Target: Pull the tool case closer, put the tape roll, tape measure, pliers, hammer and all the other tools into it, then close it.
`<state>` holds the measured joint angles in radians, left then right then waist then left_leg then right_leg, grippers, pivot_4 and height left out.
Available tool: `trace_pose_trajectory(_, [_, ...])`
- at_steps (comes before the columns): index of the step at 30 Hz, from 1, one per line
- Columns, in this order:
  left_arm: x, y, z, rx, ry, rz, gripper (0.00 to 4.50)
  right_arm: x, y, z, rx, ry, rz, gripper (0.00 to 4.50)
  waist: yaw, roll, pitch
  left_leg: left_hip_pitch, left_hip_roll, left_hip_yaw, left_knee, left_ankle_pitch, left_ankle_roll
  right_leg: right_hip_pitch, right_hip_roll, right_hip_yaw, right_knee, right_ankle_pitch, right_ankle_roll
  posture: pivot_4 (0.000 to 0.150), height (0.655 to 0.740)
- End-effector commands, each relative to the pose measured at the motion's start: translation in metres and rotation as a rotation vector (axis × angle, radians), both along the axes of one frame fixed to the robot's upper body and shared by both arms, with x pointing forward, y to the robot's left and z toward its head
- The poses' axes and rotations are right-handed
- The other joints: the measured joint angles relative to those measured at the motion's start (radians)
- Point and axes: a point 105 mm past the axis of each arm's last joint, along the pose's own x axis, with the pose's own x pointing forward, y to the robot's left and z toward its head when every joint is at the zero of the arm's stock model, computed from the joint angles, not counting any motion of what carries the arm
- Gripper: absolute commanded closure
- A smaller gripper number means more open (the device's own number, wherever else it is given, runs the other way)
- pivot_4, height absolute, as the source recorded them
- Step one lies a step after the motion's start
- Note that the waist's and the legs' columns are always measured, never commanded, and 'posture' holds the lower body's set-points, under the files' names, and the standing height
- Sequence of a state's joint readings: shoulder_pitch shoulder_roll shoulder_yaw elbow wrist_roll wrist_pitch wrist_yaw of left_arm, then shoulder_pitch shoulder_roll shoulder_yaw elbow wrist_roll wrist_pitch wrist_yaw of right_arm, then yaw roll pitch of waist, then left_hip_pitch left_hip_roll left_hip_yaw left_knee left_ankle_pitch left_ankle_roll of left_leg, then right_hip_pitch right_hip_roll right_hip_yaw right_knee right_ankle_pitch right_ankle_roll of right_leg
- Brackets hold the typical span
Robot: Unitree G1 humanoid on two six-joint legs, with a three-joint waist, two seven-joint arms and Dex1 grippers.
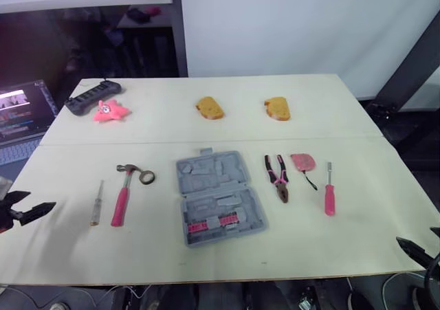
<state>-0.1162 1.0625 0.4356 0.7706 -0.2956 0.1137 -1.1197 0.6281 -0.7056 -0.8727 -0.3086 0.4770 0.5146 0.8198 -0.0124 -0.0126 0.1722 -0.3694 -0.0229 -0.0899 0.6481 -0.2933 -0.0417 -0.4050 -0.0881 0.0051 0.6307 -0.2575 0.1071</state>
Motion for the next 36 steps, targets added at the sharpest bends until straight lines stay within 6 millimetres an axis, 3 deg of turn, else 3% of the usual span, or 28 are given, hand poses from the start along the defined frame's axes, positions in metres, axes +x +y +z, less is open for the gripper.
trace_pose_trajectory(1, [0.0, 0.007, 0.013, 0.032, -0.039, 0.002, 0.06, 0.001, 0.001, 0.009, -0.013, -0.035, 0.002, 0.0, 0.0, 0.0, 0.0, 0.0, 0.0, 0.0, 0.0, 0.0, 0.0, 0.0, 0.0, 0.0, 0.0, 0.0, 0.0, 0.15, 0.74])
trace_pose_trajectory(11, [0.002, 0.01, 0.009, 0.058, -0.033, 0.01, 0.06, 0.0, 0.002, 0.008, -0.011, -0.036, 0.001, 0.0, 0.0, 0.0, 0.0, 0.001, 0.0, 0.001, 0.0, 0.0, 0.0, 0.0, 0.0, 0.001, 0.0, 0.0, 0.0, 0.15, 0.74])
trace_pose_trajectory(14, [0.009, -0.002, 0.004, 0.041, -0.035, -0.03, 0.06, 0.003, 0.005, 0.007, -0.02, -0.03, 0.004, 0.0, 0.0, 0.0, 0.0, 0.001, 0.0, 0.001, 0.0, 0.0, 0.0, 0.0, 0.0, 0.001, 0.0, 0.0, 0.0, 0.15, 0.74])
trace_pose_trajectory(19, [0.029, -0.079, -0.009, -0.083, -0.049, -0.253, 0.06, 0.038, 0.054, 0.016, 0.015, -0.095, 0.142, 0.0, -0.001, 0.001, -0.001, 0.002, 0.002, 0.003, 0.0, 0.0, 0.0, 0.0, 0.0, 0.005, 0.001, 0.001, 0.0, 0.15, 0.74])
trace_pose_trajectory(22, [0.032, -0.143, -0.022, -0.166, -0.043, -0.384, 0.06, 0.065, 0.094, 0.018, 0.046, -0.129, 0.263, 0.0, -0.005, -0.001, -0.001, 0.002, 0.003, 0.004, 0.0, 0.0, 0.0, 0.0, 0.001, 0.006, 0.001, 0.001, 0.0, 0.15, 0.74])
trace_pose_trajectory(23, [0.031, -0.172, -0.029, -0.211, -0.04, -0.439, 0.02, 0.078, 0.112, 0.016, 0.049, -0.133, 0.325, 0.25, -0.005, 0.0, -0.001, 0.002, 0.003, 0.004, 0.001, 0.0, 0.0, 0.0, 0.0, 0.008, 0.001, 0.001, 0.0, 0.15, 0.74])
trace_pose_trajectory(26, [0.03, -0.215, -0.039, -0.25, -0.033, -0.497, 0.91, 0.098, 0.146, 0.009, 0.045, -0.115, 0.426, 1.29, -0.002, 0.0, -0.001, 0.003, 0.001, 0.005, 0.001, 0.0, 0.0, -0.001, 0.0, 0.01, 0.001, 0.002, 0.001, 0.15, 0.74])
trace_pose_trajectory(29, [0.029, -0.253, -0.051, -0.272, -0.031, -0.546, 2.45, 0.118, 0.19, -0.005, 0.02, -0.078, 0.589, 2.73, -0.001, -0.001, -0.001, 0.003, 0.0, 0.005, 0.002, 0.0, 0.0, -0.001, 0.003, 0.01, 0.001, 0.002, 0.001, 0.15, 0.74])
trace_pose_trajectory(32, [0.035, -0.262, -0.059, -0.246, -0.027, -0.527, 4.04, 0.134, 0.205, -0.02, -0.045, -0.038, 0.646, 4.32, 0.0, -0.001, -0.001, 0.003, 0.0, 0.005, 0.002, 0.0, 0.0, -0.001, 0.004, 0.01, 0.001, 0.002, 0.001, 0.15, 0.74])
trace_pose_trajectory(33, [0.037, -0.262, -0.062, -0.227, -0.026, -0.52, 4.44, 0.14, 0.21, -0.024, -0.059, -0.027, 0.662, 4.5, 0.001, -0.001, -0.001, 0.003, 0.0, 0.005, 0.002, 0.0, 0.0, -0.001, 0.005, 0.01, 0.001, 0.002, 0.001, 0.15, 0.74])
trace_pose_trajectory(36, [0.042, -0.265, -0.067, -0.205, -0.021, -0.506, 4.44, 0.156, 0.218, -0.035, -0.115, -0.001, 0.691, 4.5, 0.0, -0.001, -0.001, 0.002, 0.0, 0.005, 0.002, 0.0, 0.0, -0.001, 0.005, 0.009, 0.001, 0.002, 0.001, 0.15, 0.74])
